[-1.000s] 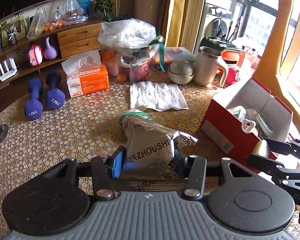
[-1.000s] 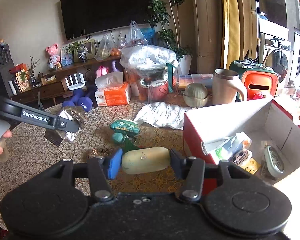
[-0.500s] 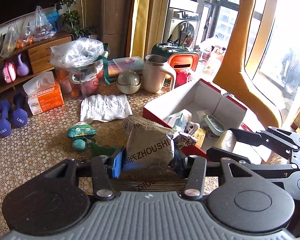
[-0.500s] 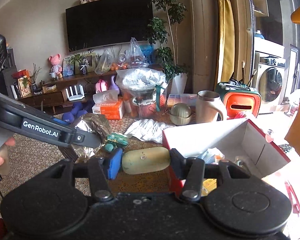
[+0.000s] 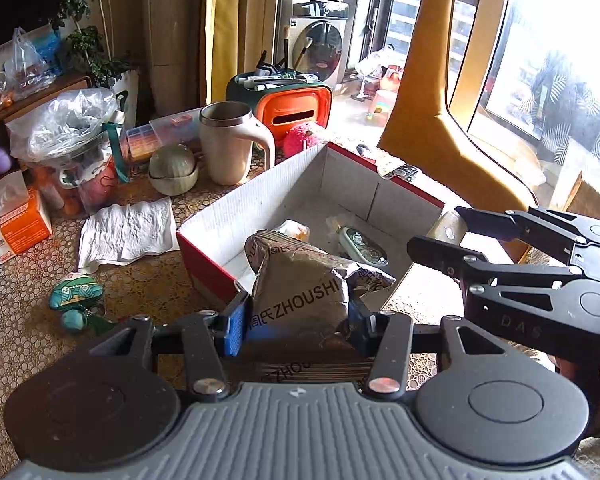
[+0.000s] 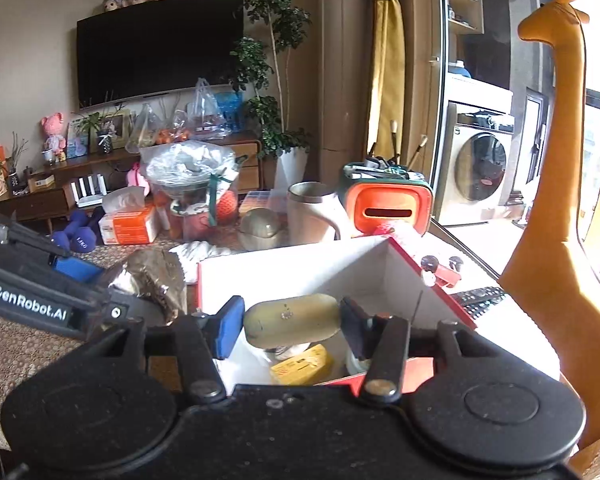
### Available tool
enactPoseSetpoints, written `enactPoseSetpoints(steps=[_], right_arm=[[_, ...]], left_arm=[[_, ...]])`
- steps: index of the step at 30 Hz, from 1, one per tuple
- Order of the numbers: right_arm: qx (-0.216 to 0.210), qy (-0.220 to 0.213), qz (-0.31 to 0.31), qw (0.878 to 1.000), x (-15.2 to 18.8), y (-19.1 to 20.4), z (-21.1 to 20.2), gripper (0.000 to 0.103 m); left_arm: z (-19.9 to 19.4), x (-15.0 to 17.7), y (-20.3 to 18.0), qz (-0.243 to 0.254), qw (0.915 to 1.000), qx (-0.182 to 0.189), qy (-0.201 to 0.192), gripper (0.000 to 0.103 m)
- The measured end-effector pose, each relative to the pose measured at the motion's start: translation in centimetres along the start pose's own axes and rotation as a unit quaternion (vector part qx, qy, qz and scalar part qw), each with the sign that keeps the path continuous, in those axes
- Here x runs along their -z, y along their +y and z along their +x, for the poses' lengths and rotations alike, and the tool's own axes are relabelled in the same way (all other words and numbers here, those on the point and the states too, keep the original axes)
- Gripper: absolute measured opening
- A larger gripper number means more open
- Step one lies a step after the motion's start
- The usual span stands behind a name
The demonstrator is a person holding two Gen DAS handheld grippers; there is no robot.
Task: Organize objects
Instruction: 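Carry the snack bag and sponge over the shoebox and lower them inside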
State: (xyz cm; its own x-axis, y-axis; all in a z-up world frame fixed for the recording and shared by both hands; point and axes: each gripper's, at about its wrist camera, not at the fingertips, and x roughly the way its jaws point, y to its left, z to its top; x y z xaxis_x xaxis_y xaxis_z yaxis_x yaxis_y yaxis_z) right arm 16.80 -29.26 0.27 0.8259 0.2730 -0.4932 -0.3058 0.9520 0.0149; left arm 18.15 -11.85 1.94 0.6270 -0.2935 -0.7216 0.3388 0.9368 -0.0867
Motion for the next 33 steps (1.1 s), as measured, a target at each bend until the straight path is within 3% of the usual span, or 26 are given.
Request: enactPoseSetpoints(steps=[7,15,26,33], right_arm=[[0.019,0.017,0.022,0.999,-1.0,-4.2,2.2,0.05],[0.03,0.01,0.035,0.999,-3.3,-7.1,4.4,0.051],[0.027,0.08,0.06,0.995,-2.2,-8.5,11.8,0.051],[0.023,0.134,0.066,0.988,0.0,-8.2,16.0,0.051]], left_arm=[[2.7,-2.2,-2.1,0.014,0.9999,-0.001,0.006,0.05],[3.8,-6.0,-2.9,0.013,0.9997,0.001,-0.02,0.05],[12.6,-4.6,-2.0,0.02,0.9975,-0.044,0.052,0.05],[16.3,-3.3,-2.0,0.025,0.995,-0.043,0.087,0.05]])
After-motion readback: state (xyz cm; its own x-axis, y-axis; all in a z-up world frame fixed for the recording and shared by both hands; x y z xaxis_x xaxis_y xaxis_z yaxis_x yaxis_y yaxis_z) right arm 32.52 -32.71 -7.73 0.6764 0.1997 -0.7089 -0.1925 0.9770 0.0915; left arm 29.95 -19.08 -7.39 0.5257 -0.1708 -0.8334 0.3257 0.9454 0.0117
